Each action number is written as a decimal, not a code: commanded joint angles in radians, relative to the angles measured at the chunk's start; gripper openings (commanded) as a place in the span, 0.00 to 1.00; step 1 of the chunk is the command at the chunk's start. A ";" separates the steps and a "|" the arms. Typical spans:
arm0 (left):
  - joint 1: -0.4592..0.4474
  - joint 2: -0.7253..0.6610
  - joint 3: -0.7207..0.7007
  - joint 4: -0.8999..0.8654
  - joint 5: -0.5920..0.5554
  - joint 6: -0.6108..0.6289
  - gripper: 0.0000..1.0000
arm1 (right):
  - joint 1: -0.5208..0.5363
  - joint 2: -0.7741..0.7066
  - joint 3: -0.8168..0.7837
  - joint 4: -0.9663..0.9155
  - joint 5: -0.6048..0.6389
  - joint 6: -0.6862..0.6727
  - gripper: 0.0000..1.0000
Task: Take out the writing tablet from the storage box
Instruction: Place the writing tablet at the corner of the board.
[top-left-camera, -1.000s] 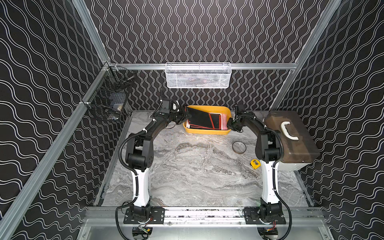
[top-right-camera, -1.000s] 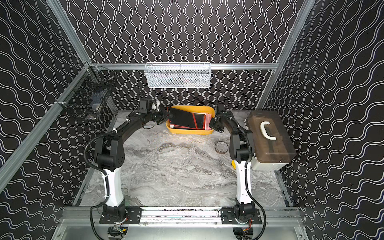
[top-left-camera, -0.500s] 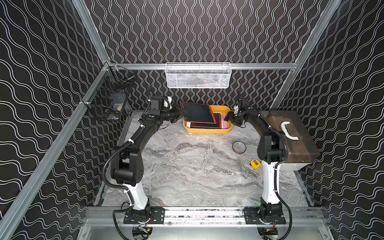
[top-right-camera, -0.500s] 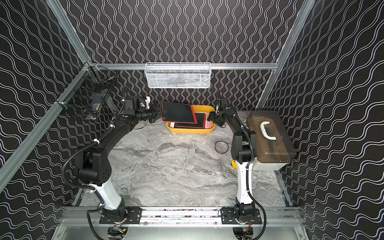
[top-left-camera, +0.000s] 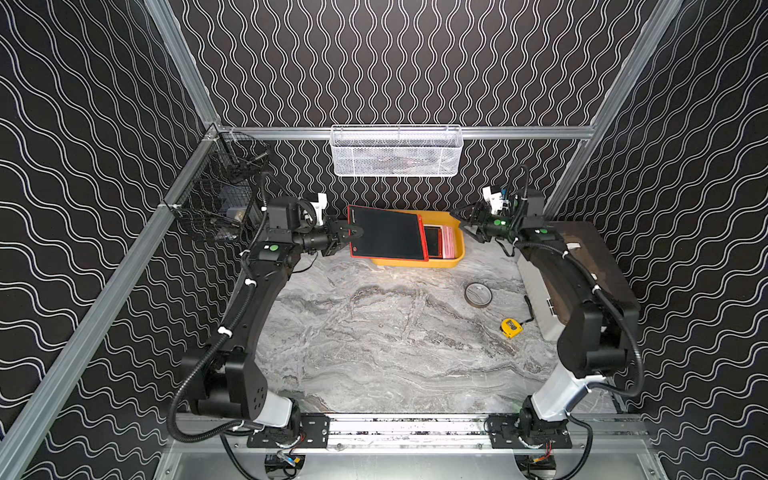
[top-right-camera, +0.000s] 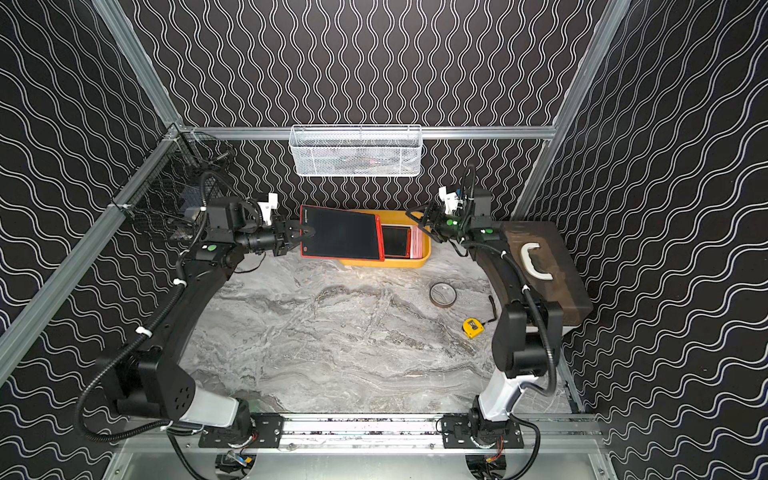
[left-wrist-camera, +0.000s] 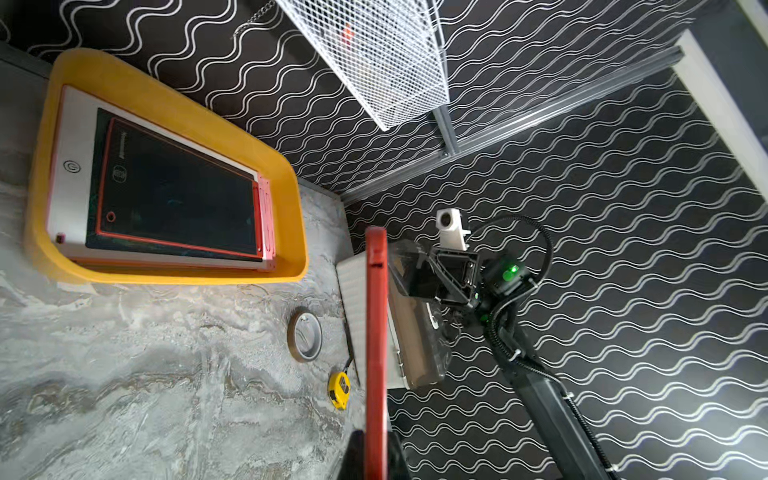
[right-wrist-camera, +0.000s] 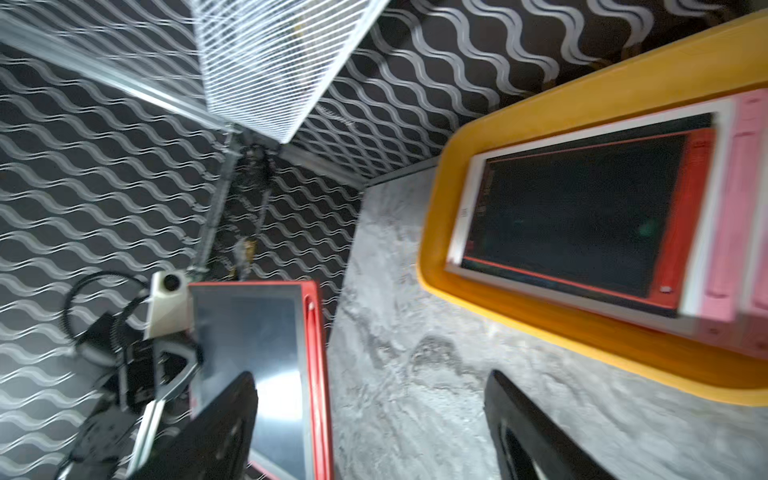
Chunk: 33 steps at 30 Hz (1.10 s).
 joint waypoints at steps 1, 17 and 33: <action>0.004 -0.051 -0.035 0.184 0.091 -0.130 0.00 | 0.017 -0.063 -0.075 0.188 -0.113 0.108 0.86; -0.046 -0.191 -0.222 0.625 0.172 -0.465 0.00 | 0.188 -0.288 -0.179 0.033 0.039 0.051 0.76; -0.085 -0.206 -0.227 0.606 0.175 -0.433 0.00 | 0.191 -0.476 -0.302 0.138 0.058 0.240 0.25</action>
